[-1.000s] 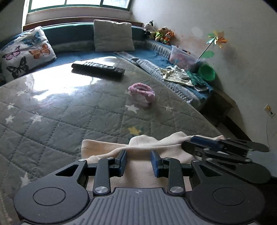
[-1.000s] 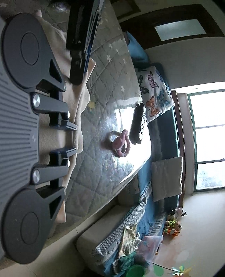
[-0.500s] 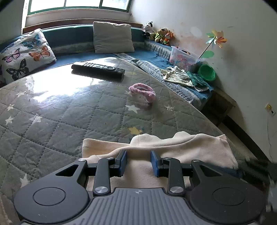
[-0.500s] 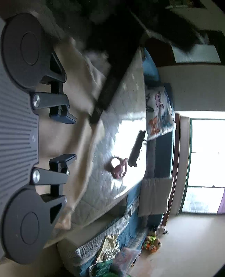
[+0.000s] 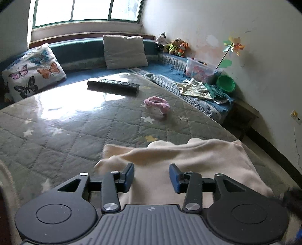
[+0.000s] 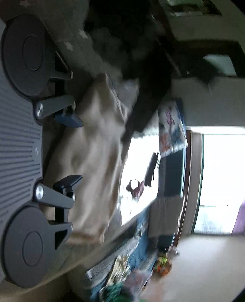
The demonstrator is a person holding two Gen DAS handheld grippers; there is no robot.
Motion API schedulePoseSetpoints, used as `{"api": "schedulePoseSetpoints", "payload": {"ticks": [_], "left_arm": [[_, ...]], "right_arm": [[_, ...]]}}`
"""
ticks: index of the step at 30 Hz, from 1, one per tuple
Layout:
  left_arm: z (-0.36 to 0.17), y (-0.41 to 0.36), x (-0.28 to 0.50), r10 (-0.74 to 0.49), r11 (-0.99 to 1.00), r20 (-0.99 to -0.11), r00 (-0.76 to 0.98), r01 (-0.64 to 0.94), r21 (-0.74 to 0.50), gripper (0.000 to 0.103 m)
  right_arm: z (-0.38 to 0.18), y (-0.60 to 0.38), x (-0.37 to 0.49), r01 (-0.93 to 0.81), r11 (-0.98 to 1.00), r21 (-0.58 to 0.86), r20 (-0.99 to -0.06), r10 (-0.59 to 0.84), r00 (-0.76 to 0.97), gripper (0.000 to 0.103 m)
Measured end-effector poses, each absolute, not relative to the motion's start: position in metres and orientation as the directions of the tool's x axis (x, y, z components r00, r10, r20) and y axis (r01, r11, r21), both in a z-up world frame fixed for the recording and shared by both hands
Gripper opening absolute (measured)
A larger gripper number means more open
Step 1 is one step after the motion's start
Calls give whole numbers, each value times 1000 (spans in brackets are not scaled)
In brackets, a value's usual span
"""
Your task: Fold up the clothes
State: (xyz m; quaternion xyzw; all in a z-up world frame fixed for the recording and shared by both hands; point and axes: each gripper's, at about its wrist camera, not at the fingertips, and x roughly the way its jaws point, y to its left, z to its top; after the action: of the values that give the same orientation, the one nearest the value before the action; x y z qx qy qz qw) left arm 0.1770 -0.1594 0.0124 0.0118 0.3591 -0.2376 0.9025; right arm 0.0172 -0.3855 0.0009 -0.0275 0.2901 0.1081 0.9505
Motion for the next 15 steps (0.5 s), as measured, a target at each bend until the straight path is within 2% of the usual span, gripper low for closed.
{"api": "schedulePoseSetpoints", "payload": {"ticks": [5,8,10,12,15], "left_arm": [[14,-134,150,-383,905,-647,659,410,-117,52],[13,-121,134,-351,918,-646,678,386,-94,54],[11,-114,126,-332,926,-647,687,369,-84,57],[7,-110,122,-320,931,-654,685,354,-84,59],[-1,-104,120,-303,940,-667,681,329,-91,60]], "right_arm": [[-8,-419,10,-80,995,61,-583,101,806,63],[-10,-429,2,-58,994,97,-593,105,799,63],[-7,-432,-5,-52,994,98,-580,99,808,66],[-5,-430,-5,-48,995,91,-567,91,819,74],[-7,-425,0,-46,995,89,-563,88,821,78]]}}
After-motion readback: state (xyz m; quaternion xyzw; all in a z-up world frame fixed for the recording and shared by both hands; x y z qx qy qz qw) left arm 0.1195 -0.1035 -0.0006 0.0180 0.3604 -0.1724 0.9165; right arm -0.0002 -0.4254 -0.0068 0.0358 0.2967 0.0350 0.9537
